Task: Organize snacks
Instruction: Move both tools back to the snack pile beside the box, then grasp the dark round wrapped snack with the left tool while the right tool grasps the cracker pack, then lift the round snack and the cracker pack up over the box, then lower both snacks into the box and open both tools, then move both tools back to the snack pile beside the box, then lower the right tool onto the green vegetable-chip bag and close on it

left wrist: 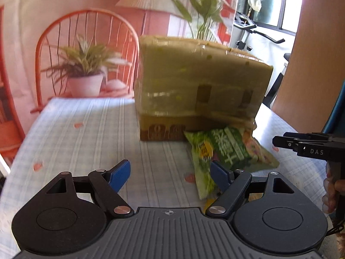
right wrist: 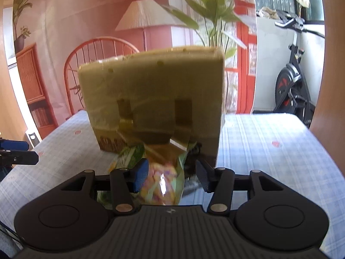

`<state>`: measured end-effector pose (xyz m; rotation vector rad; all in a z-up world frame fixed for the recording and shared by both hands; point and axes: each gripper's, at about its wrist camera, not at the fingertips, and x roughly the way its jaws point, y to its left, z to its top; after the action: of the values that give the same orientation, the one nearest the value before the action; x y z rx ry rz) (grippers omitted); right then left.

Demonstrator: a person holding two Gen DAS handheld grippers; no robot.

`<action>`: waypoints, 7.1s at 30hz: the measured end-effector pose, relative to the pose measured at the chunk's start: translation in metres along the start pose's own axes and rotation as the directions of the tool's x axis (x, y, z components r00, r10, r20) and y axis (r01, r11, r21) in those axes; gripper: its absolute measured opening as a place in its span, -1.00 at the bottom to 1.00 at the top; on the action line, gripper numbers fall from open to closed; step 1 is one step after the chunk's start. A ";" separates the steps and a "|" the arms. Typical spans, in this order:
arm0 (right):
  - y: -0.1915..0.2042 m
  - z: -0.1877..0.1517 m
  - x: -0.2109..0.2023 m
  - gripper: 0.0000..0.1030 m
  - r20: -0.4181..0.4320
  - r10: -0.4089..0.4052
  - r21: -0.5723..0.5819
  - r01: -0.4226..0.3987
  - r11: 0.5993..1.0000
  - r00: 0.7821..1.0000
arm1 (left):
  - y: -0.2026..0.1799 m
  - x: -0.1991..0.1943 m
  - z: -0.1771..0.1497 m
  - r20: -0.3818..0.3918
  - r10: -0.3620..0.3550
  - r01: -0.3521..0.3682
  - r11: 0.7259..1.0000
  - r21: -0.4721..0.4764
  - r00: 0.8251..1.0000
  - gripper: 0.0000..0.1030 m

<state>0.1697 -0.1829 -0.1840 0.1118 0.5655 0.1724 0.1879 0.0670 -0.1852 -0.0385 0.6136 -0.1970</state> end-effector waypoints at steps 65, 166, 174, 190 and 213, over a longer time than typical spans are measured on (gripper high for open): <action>-0.015 -0.083 0.012 -0.02 -0.146 -0.003 0.171 0.028 0.985 0.989 | 0.002 0.030 -0.061 -0.104 -0.094 0.080 0.988 -0.135 0.990 -0.15; 0.008 0.066 0.006 0.23 0.069 -0.018 0.006 0.017 1.000 0.997 | 0.000 -0.002 0.084 0.158 -0.028 0.023 0.999 0.038 0.987 0.56; 0.010 0.043 0.009 0.23 0.032 -0.023 -0.003 0.023 1.000 0.999 | 0.004 0.005 0.065 0.125 -0.023 0.020 0.999 0.032 0.992 0.56; 0.014 0.017 0.024 0.43 -0.033 0.011 0.033 -0.009 0.999 0.999 | 0.014 0.009 0.035 0.060 0.012 -0.011 1.000 -0.011 0.998 0.56; 0.020 0.012 0.076 0.97 -0.116 0.004 0.035 0.000 0.999 0.993 | 0.026 0.029 0.014 -0.008 -0.008 0.008 0.997 -0.073 1.000 0.56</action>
<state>0.2371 -0.1491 -0.2106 0.1371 0.6846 0.1718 0.2242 0.0866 -0.1926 -0.1105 0.6292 -0.1825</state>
